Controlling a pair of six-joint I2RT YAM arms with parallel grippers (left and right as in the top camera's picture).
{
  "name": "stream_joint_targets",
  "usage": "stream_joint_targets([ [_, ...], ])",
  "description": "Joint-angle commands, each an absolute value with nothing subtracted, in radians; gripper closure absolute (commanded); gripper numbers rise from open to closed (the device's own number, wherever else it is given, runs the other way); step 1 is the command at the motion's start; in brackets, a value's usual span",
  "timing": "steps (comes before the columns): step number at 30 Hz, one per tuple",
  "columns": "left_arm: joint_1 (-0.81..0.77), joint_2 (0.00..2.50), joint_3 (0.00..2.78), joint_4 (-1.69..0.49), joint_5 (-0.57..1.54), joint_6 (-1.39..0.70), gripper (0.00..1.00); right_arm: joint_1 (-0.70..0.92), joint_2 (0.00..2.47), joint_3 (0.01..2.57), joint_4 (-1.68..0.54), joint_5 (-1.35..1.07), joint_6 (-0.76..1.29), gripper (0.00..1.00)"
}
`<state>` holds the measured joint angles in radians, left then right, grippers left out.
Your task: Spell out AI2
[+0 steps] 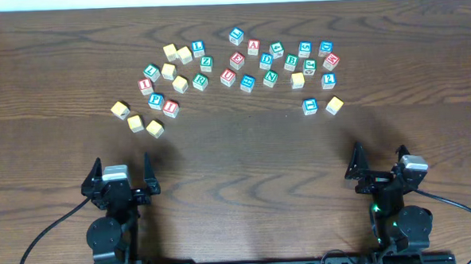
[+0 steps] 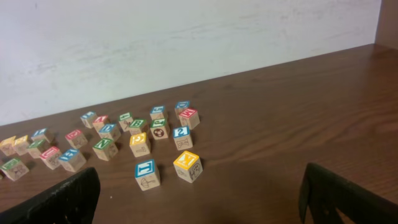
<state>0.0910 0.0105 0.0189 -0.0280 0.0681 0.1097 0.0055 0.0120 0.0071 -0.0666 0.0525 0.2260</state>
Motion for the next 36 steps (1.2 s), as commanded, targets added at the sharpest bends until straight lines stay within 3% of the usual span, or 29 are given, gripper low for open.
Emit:
stream_joint_targets([
  [1, 0.095, 0.01, 0.005, -0.062, 0.067, 0.115, 0.02, 0.014, 0.004, 0.005, -0.068, 0.053, 0.22, 0.01],
  [22, 0.095, 0.019, 0.065, -0.063, 0.094, 0.111, 0.02, 0.014, 0.004, 0.005, -0.068, 0.053, 0.22, 0.01],
  [36, 0.095, 0.325, 0.232, -0.063, 0.094, 0.111, 0.02, 0.014, 0.004, 0.005, -0.068, 0.053, 0.22, 0.01],
])
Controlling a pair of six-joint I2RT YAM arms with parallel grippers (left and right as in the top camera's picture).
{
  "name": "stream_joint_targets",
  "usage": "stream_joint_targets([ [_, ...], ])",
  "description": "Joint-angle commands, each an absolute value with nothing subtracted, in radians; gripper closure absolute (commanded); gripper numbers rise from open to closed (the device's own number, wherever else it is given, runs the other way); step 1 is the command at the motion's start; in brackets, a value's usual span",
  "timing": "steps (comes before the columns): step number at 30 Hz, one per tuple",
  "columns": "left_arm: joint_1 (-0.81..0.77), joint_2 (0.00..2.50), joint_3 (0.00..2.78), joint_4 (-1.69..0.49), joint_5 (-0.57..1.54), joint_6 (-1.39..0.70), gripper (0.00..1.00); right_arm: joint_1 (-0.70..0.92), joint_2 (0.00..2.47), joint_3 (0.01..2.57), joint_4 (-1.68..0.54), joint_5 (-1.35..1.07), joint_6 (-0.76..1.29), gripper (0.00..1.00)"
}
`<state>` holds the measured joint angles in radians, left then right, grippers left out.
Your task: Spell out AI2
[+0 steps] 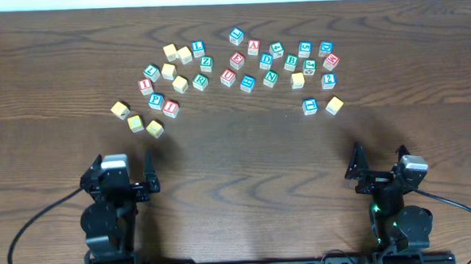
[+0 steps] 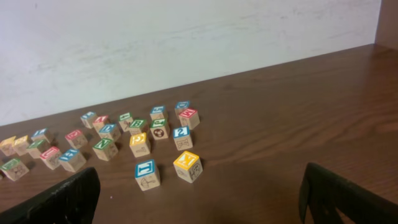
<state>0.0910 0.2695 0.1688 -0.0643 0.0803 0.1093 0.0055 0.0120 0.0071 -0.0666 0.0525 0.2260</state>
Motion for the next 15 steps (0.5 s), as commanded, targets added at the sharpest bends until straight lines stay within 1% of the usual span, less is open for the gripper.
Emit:
stream_joint_targets([
  [1, 0.095, 0.353, 0.249, -0.064, 0.094, 0.111, 0.03, 0.014, 0.004, 0.005, -0.068, 0.053, 0.22, 0.01],
  [10, 0.095, 0.625, 0.421, -0.081, 0.176, 0.111, 0.02, 0.014, 0.004, 0.005, -0.068, 0.053, 0.22, 0.01],
  [15, 0.094, 0.765, 0.553, -0.181, 0.192, 0.112, 0.02, 0.014, 0.004, 0.005, -0.068, 0.053, 0.22, 0.01],
])
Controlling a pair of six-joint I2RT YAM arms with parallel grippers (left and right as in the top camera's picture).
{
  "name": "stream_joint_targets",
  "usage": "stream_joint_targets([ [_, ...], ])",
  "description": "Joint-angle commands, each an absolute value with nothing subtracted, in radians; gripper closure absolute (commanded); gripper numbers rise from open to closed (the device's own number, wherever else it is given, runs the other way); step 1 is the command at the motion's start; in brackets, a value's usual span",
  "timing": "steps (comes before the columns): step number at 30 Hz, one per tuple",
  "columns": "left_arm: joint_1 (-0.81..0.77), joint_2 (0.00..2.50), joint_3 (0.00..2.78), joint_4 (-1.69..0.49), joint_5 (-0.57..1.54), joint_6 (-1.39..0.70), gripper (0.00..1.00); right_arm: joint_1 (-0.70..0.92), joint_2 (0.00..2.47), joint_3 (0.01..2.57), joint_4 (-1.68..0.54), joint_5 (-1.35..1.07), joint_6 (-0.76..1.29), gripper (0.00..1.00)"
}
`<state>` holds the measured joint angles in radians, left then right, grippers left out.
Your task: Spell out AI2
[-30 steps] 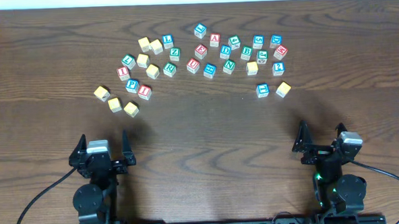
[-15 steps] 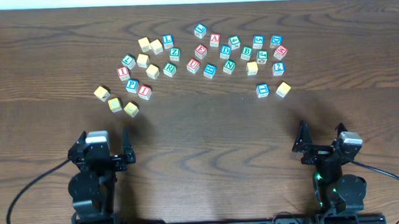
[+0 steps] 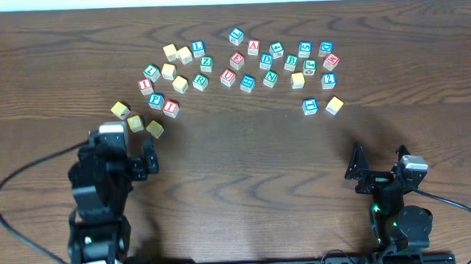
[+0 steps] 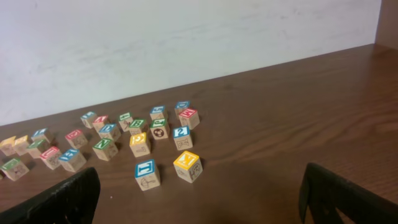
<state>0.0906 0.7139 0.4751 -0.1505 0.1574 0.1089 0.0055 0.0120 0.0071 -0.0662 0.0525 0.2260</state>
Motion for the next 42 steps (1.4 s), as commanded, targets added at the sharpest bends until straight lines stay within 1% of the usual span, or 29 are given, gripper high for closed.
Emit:
stream_joint_targets([
  [1, 0.094, 0.792, 0.581, -0.207, 0.199, 0.112, 0.03, 0.014, 0.004, 0.005, -0.068, 0.053, 0.22, 0.01],
  [10, 0.094, 1.023, 0.857, -0.406, 0.304, 0.112, 0.02, 0.014, 0.004, 0.005, -0.068, 0.053, 0.22, 0.01],
  [15, 0.094, 1.186, 1.064, -0.55, 0.307, 0.111, 0.02, 0.014, 0.004, 0.005, -0.068, 0.053, 0.22, 0.01],
  [23, 0.056, 1.476, 1.435, -0.846, 0.306, 0.12, 0.02, 0.014, 0.004, 0.005, -0.068, 0.053, 0.22, 0.01],
  [29, 0.018, 1.642, 1.629, -1.026, 0.303, 0.128, 0.02, 0.014, 0.004, 0.005, -0.068, 0.053, 0.22, 0.01],
  [36, -0.008, 1.684, 1.639, -1.01, 0.305, 0.123, 0.02, 0.014, 0.004, 0.005, -0.068, 0.053, 0.22, 0.01],
  [42, -0.011, 1.686, 1.639, -0.974, 0.33, 0.07, 0.02, 0.014, 0.004, 0.005, -0.068, 0.053, 0.22, 0.01],
])
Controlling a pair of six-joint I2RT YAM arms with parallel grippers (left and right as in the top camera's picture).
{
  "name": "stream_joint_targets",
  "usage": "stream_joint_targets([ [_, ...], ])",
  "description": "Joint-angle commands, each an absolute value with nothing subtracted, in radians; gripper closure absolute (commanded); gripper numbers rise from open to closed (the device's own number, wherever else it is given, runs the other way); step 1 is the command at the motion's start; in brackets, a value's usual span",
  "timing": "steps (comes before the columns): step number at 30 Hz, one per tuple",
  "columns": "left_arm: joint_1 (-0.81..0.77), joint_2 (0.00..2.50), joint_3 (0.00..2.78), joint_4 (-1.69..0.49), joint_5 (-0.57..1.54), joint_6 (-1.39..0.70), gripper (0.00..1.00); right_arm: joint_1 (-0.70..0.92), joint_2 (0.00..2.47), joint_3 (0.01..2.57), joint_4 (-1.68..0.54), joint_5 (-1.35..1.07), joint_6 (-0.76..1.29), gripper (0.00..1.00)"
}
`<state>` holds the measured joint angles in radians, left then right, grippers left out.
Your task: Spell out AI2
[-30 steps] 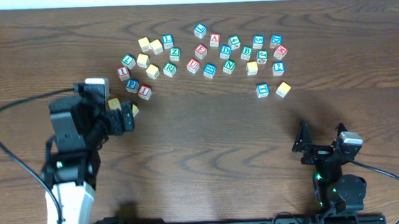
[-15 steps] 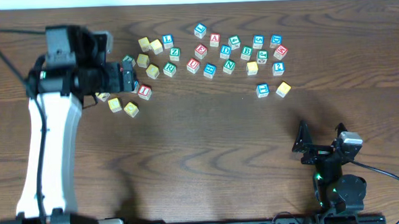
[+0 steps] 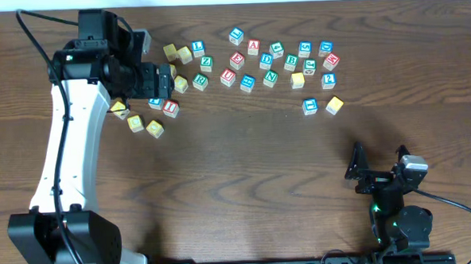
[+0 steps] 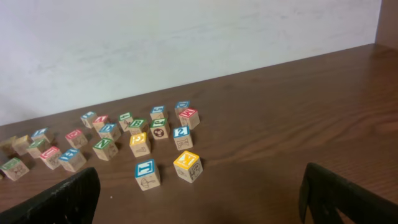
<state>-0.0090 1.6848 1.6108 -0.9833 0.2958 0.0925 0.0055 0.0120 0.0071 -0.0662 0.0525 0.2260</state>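
Many wooled letter blocks lie across the far half of the table. The red A block (image 3: 253, 46) (image 4: 99, 120) is in the middle group, and the blue 2 block (image 3: 328, 80) (image 4: 181, 132) is in the right group. My left gripper (image 3: 157, 78) is stretched out over the left cluster, its fingers apparently spread, and it hides the blocks beneath it; no red I block shows there. My right gripper (image 3: 378, 161) (image 4: 199, 199) rests open near the front edge with nothing between its fingers (image 4: 68, 199).
Three yellow blocks (image 3: 135, 123) lie just in front of the left cluster. A blue block (image 3: 310, 106) (image 4: 146, 171) and a yellow block (image 3: 335, 104) (image 4: 187, 165) sit nearest the right gripper. A pale wall (image 4: 186, 43) runs behind the table.
My left arm has moved from the near-left of the table out over the left block cluster, covering the spot where the red I block lay. The right arm and the blocks look unchanged.
Both grippers first rested open at the front edge. The left arm then stood slightly raised, later nearer the three yellow blocks, and now it reaches over the left cluster. No block has visibly moved, and the right gripper has stayed still.
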Motion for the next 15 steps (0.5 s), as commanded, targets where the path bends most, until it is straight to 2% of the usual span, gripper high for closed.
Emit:
stream_joint_targets([
  [1, -0.013, 1.686, 1.639, -0.966, 0.33, 0.07, 0.02, 0.014, 0.004, 0.005, -0.068, 0.053, 0.22, 0.01],
  [9, -0.034, 1.686, 1.639, -0.96, 0.306, 0.057, 0.01, 0.014, 0.005, 0.005, -0.068, 0.053, 0.22, 0.01],
  [15, -0.034, 1.686, 1.639, -0.969, 0.16, -0.055, 0.0, 0.014, 0.005, 0.005, -0.07, 0.053, 0.22, 0.01],
])
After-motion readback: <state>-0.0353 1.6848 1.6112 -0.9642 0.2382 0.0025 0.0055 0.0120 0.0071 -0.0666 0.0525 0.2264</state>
